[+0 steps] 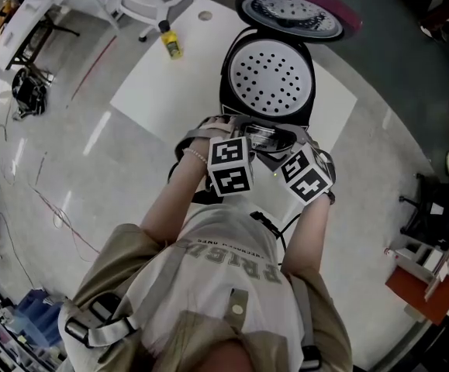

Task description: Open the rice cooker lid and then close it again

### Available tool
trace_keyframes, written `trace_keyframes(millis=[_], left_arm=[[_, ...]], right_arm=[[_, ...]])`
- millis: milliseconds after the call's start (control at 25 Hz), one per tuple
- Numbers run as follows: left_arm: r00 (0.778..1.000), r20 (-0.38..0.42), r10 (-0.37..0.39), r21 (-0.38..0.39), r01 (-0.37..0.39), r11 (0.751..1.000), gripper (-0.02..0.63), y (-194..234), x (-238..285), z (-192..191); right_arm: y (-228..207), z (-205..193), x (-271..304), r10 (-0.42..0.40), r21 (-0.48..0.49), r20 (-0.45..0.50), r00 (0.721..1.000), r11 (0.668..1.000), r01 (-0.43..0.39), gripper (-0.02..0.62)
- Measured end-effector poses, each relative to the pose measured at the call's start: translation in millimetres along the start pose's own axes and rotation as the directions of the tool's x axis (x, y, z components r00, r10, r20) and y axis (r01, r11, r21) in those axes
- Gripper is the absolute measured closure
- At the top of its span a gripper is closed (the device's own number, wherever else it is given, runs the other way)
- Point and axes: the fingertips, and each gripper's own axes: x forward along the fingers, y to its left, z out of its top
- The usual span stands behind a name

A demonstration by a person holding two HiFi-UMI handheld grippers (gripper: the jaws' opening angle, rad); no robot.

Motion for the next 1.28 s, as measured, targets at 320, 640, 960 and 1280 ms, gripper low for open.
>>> trace_keyframes(millis=[320,640,960,1280], left_arm=[[1.000,0.008,-0.014,0.010,0.014,1.000,0.293,5.0,-0.8,-2.7],[0.994,0.097,-0.047,-0.042,0.051,0.998,0.299,8.6,-3.5,-0.2],[0.986,0.161,-0.045,-0.075,0.057,0.996,0.302,11.3,-5.7,-0.5],[0.943,0.316,0.104,-0.209,-0.037,0.977,0.299,33.1,-27.2,4.2]], right_arm=[[-2.2,2.5,1.9,0.002,0.011,0.016,1.000,1.000,-0.002,0.321],[-3.2,2.2,5.2,-0.041,0.003,0.034,0.999,0.999,0.041,0.322],[-6.4,3.4,3.6,-0.081,0.051,0.120,0.989,0.996,0.075,0.321],[-24.2,6.5,-27.7,-0.257,0.239,0.362,0.896,0.955,0.177,0.319]])
